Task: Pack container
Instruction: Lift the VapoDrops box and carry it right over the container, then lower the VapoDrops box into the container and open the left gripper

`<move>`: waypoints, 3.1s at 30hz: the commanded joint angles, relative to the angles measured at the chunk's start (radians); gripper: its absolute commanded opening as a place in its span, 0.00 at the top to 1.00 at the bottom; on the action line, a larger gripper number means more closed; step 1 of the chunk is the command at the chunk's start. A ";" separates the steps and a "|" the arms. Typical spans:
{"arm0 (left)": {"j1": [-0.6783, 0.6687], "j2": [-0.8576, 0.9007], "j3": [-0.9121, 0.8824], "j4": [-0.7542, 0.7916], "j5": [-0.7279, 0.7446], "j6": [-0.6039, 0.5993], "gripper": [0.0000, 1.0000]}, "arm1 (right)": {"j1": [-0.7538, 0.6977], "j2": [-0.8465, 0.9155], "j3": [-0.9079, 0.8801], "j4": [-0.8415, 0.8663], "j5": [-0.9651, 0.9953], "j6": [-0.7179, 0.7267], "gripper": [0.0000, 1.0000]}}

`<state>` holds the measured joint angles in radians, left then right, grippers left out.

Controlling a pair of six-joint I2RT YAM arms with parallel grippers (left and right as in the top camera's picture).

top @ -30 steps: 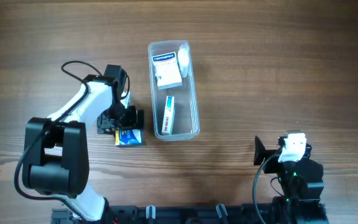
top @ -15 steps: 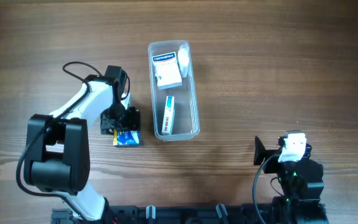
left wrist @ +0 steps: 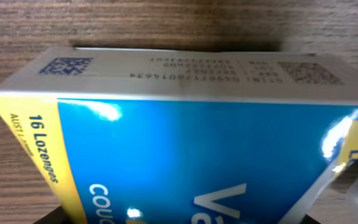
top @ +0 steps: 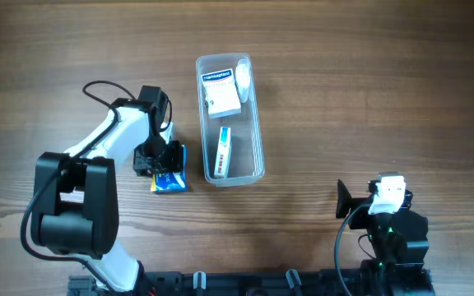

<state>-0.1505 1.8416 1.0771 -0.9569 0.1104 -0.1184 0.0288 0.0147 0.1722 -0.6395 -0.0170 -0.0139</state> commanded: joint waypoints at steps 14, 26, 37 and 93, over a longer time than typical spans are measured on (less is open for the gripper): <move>-0.005 -0.225 -0.012 0.081 0.031 -0.047 0.34 | -0.004 -0.008 -0.005 0.002 0.019 -0.012 0.00; -0.022 -0.341 0.043 0.116 0.038 -0.107 0.33 | -0.004 -0.008 -0.005 0.002 0.019 -0.012 0.00; -0.187 -0.306 0.223 0.115 0.034 -0.107 0.33 | -0.004 -0.008 -0.005 0.002 0.019 -0.012 0.00; -0.383 -0.001 0.283 0.048 0.125 -0.422 0.13 | -0.004 -0.008 -0.005 0.002 0.019 -0.012 0.00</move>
<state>-0.5304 1.8347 1.3403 -0.9085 0.2249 -0.5373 0.0288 0.0147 0.1722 -0.6399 -0.0174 -0.0139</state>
